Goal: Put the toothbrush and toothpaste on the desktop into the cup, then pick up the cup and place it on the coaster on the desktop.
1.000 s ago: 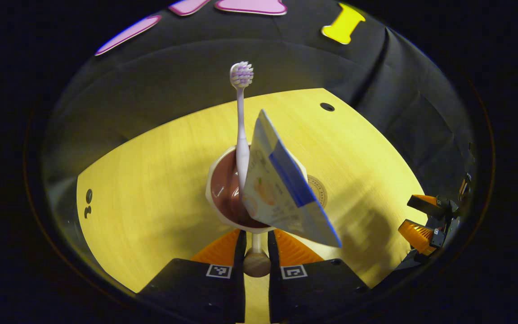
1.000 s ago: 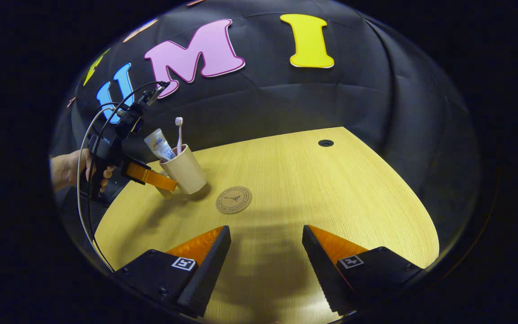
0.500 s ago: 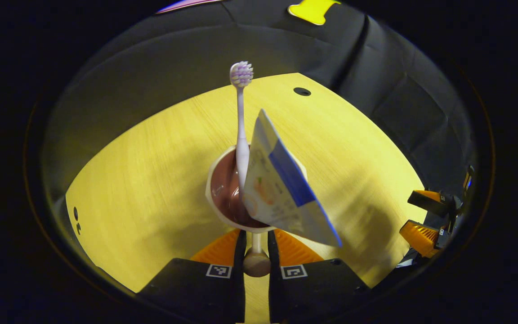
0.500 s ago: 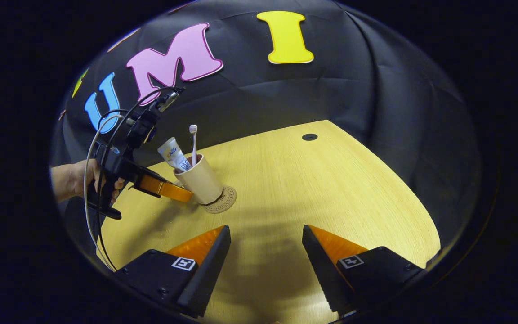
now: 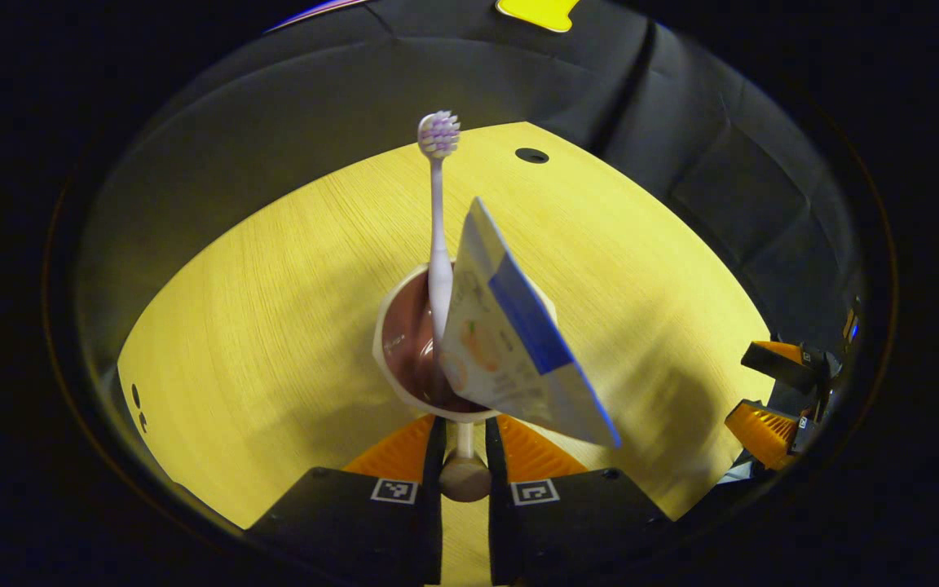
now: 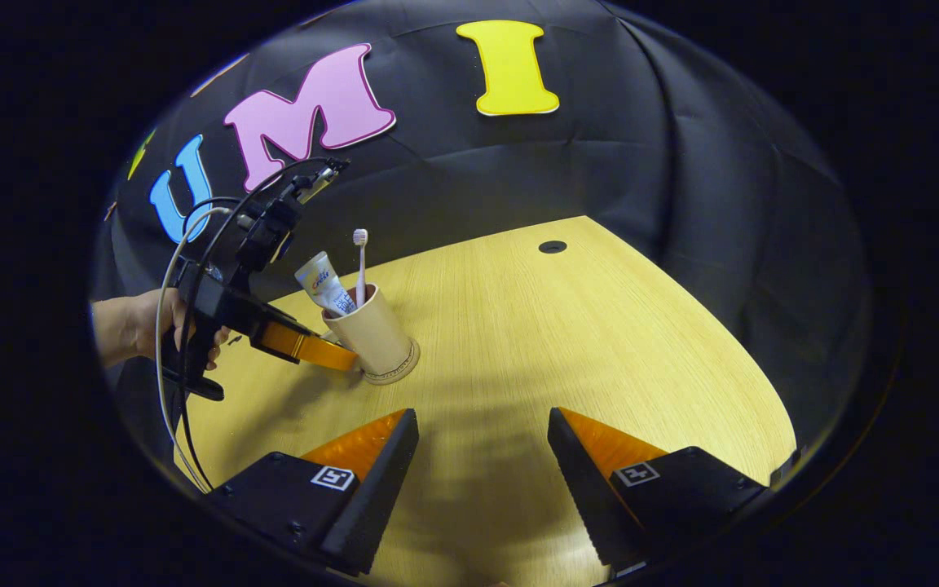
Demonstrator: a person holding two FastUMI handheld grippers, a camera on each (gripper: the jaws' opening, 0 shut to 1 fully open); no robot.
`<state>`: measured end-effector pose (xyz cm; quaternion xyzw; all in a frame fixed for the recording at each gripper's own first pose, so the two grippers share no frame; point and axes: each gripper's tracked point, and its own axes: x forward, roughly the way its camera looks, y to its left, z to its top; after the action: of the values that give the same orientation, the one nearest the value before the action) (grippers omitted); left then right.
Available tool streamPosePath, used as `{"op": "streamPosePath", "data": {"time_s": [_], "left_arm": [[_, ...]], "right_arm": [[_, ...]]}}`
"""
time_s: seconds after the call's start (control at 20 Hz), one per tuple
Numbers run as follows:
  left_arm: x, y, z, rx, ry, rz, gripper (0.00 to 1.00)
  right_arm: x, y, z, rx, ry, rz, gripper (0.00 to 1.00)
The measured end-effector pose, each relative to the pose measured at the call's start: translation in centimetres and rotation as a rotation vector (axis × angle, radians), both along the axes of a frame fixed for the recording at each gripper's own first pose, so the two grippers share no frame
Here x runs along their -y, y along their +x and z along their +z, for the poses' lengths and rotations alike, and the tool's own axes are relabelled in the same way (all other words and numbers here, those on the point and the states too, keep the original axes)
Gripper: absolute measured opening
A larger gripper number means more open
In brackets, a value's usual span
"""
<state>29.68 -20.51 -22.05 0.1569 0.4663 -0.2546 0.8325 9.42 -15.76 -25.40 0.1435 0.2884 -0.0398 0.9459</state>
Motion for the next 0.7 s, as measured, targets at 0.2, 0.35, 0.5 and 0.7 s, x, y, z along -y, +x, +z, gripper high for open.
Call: {"op": "streamPosePath", "data": {"time_s": [0.2,0.35,0.5,0.7], "left_arm": [[-0.2,0.1,0.7,0.017,-0.007,0.008,0.36],[-0.4,-0.2,1.9,0.046,-0.028,0.023,0.42],[-0.8,-0.8,3.3,0.080,-0.057,0.049,0.75],[-1.9,-2.4,7.0,0.179,-0.107,0.098,0.99]], "right_arm": [[-0.1,-0.2,-0.1,0.000,-0.004,0.011,0.98],[-0.2,-0.3,0.0,0.004,0.001,0.015,0.99],[-0.3,-0.4,1.0,0.020,-0.008,0.021,0.98],[-0.6,-1.0,2.7,0.044,-0.031,0.032,0.98]]}}
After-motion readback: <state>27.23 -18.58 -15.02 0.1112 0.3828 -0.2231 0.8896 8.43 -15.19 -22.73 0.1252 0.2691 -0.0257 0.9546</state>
